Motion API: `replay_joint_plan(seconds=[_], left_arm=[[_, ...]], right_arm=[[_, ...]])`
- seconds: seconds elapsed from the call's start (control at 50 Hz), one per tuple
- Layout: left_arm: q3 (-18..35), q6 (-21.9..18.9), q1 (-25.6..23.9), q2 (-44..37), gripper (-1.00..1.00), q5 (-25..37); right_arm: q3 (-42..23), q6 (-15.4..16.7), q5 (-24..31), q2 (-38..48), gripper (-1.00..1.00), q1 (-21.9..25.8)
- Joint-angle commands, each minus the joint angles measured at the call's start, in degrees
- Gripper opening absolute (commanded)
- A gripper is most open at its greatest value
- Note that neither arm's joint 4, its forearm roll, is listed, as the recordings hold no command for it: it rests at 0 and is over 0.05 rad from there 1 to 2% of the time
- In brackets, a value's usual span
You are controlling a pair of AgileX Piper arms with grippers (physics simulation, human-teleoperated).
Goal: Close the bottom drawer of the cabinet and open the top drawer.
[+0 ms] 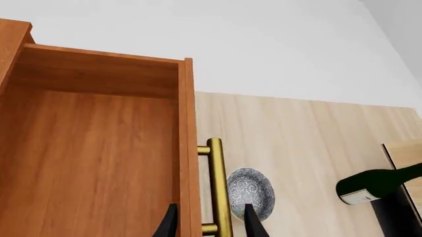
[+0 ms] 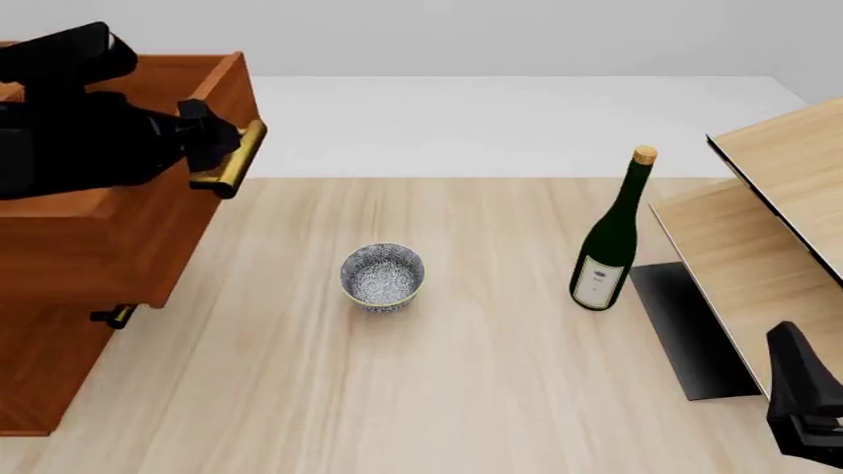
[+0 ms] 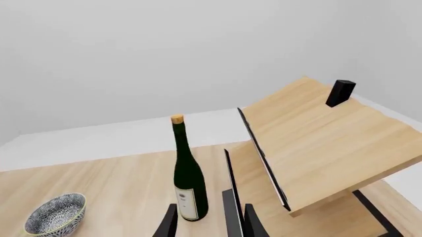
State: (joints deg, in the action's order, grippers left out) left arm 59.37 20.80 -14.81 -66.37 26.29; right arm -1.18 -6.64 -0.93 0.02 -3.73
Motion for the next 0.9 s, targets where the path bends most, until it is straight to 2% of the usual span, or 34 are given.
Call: replay_joint_plan(seconds=[0.02, 0.9], left_arm=[[-2.90, -3.02, -3.17, -2.19, 1.00, -1.46], [-3.12, -0.01, -8.31, -3.48, 1.00, -4.53]], right_arm=[[-0.04, 0.03, 0.04, 0.00, 1.00, -0.08], [-0.01, -0.02, -0.02, 0.00, 1.00, -0.19]])
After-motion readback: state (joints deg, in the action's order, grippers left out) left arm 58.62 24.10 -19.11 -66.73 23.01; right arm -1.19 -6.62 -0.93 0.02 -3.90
